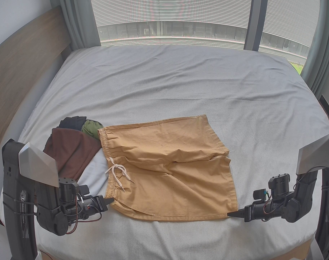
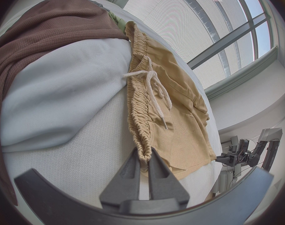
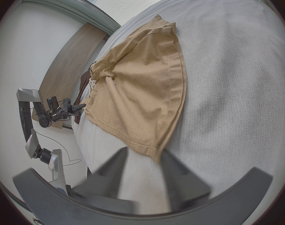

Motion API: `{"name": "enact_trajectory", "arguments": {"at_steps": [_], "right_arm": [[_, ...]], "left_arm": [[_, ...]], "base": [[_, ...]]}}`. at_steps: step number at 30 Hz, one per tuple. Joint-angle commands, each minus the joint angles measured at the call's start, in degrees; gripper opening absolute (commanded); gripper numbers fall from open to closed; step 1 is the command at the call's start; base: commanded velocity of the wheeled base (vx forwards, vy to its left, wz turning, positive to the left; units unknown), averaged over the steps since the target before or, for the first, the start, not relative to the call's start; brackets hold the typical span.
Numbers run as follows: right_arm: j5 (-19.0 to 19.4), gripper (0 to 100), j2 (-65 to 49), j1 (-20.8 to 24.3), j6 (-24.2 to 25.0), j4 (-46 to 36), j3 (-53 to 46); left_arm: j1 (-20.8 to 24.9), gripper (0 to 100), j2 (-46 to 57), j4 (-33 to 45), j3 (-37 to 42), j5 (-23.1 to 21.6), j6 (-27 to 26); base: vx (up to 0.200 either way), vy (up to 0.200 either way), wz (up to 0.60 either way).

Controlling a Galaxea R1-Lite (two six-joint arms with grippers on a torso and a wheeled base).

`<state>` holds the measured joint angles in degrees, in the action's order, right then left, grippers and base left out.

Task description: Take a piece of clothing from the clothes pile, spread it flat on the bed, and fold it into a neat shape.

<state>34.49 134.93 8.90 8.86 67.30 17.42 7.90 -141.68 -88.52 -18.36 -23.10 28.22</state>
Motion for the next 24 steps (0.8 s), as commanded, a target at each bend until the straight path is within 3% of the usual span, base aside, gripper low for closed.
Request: {"name": "enact_trajectory", "arguments": {"at_steps": [1,24], "right_arm": [[0.05,0,0.16,0.07,0.01,-0.07,0.07],[-0.03,0,-0.01,0.42,1.51,-0.77,0.51]], "left_arm": [[0.01,0,-0.09,-0.08,-0.01,-0.01,-0.01],[0.01,0,-0.09,-0.08,0.08,-0.01,-0.01]], "base": [[0.000,0.000,0.00],[0.000,0.000,0.00]]}}
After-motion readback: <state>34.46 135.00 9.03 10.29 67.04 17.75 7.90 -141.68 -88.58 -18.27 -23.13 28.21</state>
